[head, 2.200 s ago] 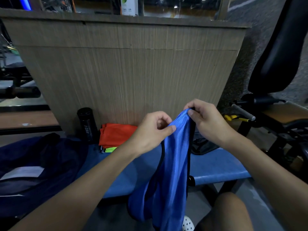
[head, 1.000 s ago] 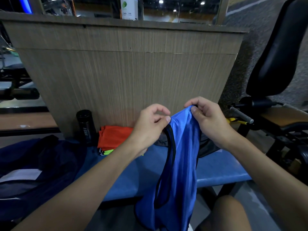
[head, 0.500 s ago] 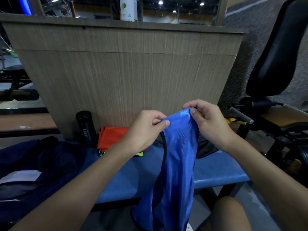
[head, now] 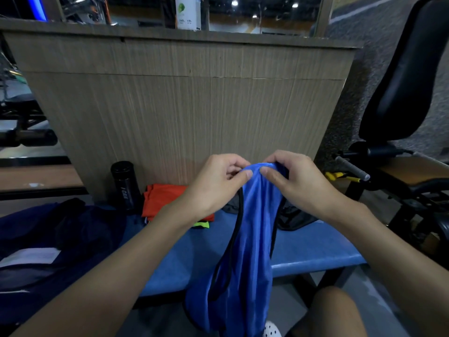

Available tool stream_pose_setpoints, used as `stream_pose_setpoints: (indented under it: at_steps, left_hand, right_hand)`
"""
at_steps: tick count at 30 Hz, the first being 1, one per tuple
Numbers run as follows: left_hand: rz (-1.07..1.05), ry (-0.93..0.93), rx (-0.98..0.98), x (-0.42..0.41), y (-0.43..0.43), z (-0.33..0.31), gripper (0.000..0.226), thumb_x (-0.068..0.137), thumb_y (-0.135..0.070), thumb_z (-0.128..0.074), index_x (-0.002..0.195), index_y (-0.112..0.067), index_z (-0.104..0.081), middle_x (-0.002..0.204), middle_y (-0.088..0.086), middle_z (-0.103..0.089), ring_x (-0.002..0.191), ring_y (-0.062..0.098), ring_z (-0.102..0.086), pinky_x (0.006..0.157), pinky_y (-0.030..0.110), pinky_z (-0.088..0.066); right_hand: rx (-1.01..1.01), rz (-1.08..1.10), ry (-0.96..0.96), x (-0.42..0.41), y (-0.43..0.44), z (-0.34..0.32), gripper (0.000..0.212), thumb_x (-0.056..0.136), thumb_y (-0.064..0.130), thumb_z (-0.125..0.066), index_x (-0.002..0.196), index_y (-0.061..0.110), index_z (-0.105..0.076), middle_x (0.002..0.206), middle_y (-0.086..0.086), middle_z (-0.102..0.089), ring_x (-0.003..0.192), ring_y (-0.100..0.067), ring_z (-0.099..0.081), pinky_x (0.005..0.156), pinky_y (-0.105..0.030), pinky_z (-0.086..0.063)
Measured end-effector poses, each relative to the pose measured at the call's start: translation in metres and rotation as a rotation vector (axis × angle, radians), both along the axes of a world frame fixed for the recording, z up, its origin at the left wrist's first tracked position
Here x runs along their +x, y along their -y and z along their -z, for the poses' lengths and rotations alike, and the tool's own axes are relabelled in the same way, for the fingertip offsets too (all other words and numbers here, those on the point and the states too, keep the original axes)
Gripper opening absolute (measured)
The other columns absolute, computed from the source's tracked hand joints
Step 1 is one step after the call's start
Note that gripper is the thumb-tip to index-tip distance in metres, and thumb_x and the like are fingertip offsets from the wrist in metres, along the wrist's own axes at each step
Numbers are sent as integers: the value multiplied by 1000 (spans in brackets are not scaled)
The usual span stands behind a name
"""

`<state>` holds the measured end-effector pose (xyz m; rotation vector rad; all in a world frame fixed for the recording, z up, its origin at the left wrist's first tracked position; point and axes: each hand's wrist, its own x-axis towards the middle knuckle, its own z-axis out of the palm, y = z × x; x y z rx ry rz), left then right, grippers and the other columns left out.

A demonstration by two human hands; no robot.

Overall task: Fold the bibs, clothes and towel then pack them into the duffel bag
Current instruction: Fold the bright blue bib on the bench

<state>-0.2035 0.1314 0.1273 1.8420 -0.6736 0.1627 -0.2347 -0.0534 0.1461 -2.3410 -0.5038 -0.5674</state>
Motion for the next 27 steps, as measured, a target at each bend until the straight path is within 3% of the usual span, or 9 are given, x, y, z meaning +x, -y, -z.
stream_pose_setpoints:
  at_steps: [4,7,8,11,13,16,19,23,27]
  left_hand:
    - [-27,-58,-121,-4,6,18,9,92,-1,-64,90,6,-69,86,21,-73,75,14,-61,71,37,-52]
    - [6,-131,-191,-4,7,18,15,97,-2,-58,95,7,-70,88,22,-73,77,17,-60,71,38,-50]
    - [28,-140,-187,-3,8,17,15,97,-4,-59,95,6,-70,89,25,-72,78,19,-59,71,40,-48]
    - [67,-133,-171,-5,10,12,15,98,-6,-59,91,0,-70,81,12,-71,77,15,-58,72,36,-45]
    - [73,-132,-186,-5,11,15,15,97,-3,-59,88,-6,-71,79,0,-72,74,8,-63,70,24,-50]
    - [47,-156,-176,-6,13,27,27,92,2,-63,72,-15,-64,63,-13,-65,61,-3,-58,60,12,-44]
    - [0,-180,-125,-6,14,45,18,89,4,-66,72,0,-61,65,-3,-57,62,4,-50,61,16,-40]
    - [-38,-197,-85,-5,8,64,15,88,4,-67,74,-1,-62,72,2,-55,68,3,-49,64,17,-41]
    - [-74,-175,7,-3,-4,84,9,88,2,-67,80,2,-67,73,-1,-57,68,1,-52,67,17,-44]
  right_hand:
    - [5,20,69,-1,-2,-6,10,97,13,-55,87,15,-57,67,9,-52,62,-3,-48,58,-15,-37]
    - [-52,-8,40,-1,3,-9,3,94,19,-61,97,18,-61,80,12,-61,74,0,-56,66,-13,-40]
    - [-78,-31,16,-1,3,-10,12,92,23,-65,102,18,-63,86,12,-64,80,0,-59,71,-14,-42]
    - [-108,-81,0,-1,0,-12,11,92,23,-66,96,13,-68,85,6,-67,80,-7,-61,73,-23,-48]
    - [-117,-75,57,-1,-1,-11,9,94,16,-62,89,10,-65,78,1,-63,73,-11,-58,69,-29,-46]
    - [-83,-43,73,-1,-1,-8,11,97,16,-56,87,12,-59,72,-5,-60,66,-17,-55,63,-32,-44]
    - [-58,0,115,-1,3,-7,11,98,15,-54,88,13,-57,71,-5,-58,66,-16,-54,62,-30,-43]
    - [28,71,193,-1,9,-10,13,98,11,-52,86,14,-52,64,3,-48,61,-8,-48,57,-18,-36]
    - [138,184,230,1,21,-16,14,99,11,-50,85,13,-51,68,2,-48,63,-9,-45,58,-21,-36]
